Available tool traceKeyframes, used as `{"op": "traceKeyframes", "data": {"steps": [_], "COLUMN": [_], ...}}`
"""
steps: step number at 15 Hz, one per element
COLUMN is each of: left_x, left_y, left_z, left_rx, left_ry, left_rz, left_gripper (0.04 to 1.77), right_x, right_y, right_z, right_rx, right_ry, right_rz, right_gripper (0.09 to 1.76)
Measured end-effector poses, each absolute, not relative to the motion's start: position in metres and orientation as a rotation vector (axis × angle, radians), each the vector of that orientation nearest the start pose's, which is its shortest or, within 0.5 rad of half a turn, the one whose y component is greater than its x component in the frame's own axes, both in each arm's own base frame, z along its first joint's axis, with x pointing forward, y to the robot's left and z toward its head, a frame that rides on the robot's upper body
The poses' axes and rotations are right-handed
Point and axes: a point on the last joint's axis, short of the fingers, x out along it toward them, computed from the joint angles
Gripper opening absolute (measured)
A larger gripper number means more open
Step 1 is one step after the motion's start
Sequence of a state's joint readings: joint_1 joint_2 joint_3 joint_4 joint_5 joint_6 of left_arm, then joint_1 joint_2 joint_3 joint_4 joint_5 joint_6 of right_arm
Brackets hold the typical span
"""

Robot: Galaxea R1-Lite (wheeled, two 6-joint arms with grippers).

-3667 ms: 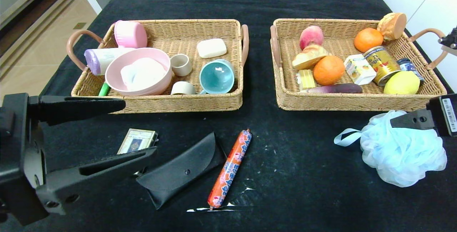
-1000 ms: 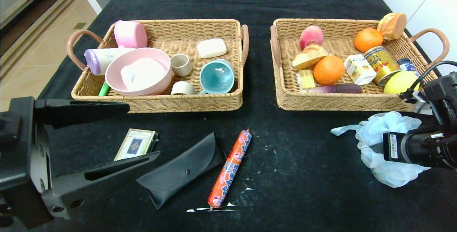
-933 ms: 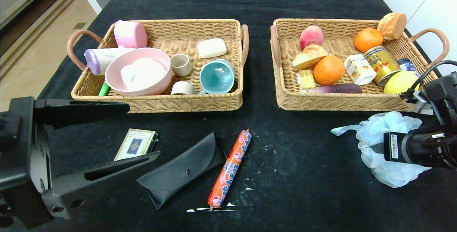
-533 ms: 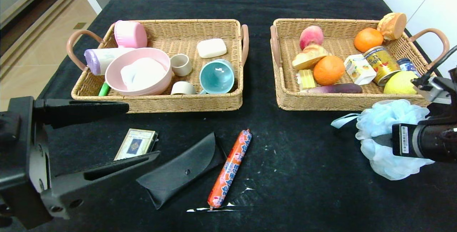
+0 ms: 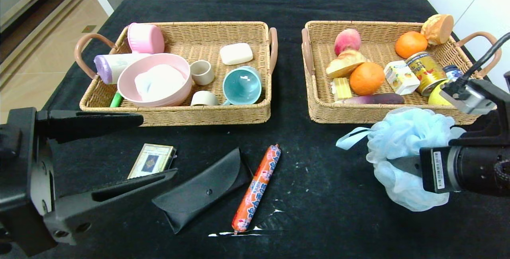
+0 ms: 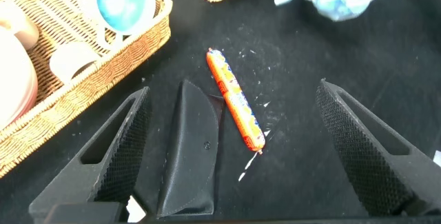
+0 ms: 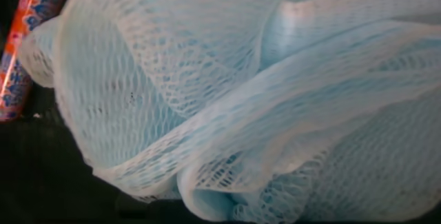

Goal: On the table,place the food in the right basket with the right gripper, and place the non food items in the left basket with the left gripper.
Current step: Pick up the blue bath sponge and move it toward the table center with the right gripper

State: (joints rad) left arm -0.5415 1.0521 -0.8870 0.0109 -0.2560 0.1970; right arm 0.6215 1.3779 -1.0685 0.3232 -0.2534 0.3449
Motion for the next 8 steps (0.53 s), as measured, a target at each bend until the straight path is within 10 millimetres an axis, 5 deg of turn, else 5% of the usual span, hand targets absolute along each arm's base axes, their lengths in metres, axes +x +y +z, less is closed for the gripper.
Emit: {"op": "traceKeyframes", "data": {"steps": [8], "left_x": [0.115], "left_y": [-0.076], "left_z": [0.288], "left_rx": [0.212], "left_ry": [0.103], "left_rz": [-0.811], "left_gripper": [1.72], "right_x": [0.173], "right_y": [0.18], "right_z": [0.242], "right_rx": [-0.02], "right_ry": [0.656], "right_rz": [0.376], "right_gripper": [0.82]}}
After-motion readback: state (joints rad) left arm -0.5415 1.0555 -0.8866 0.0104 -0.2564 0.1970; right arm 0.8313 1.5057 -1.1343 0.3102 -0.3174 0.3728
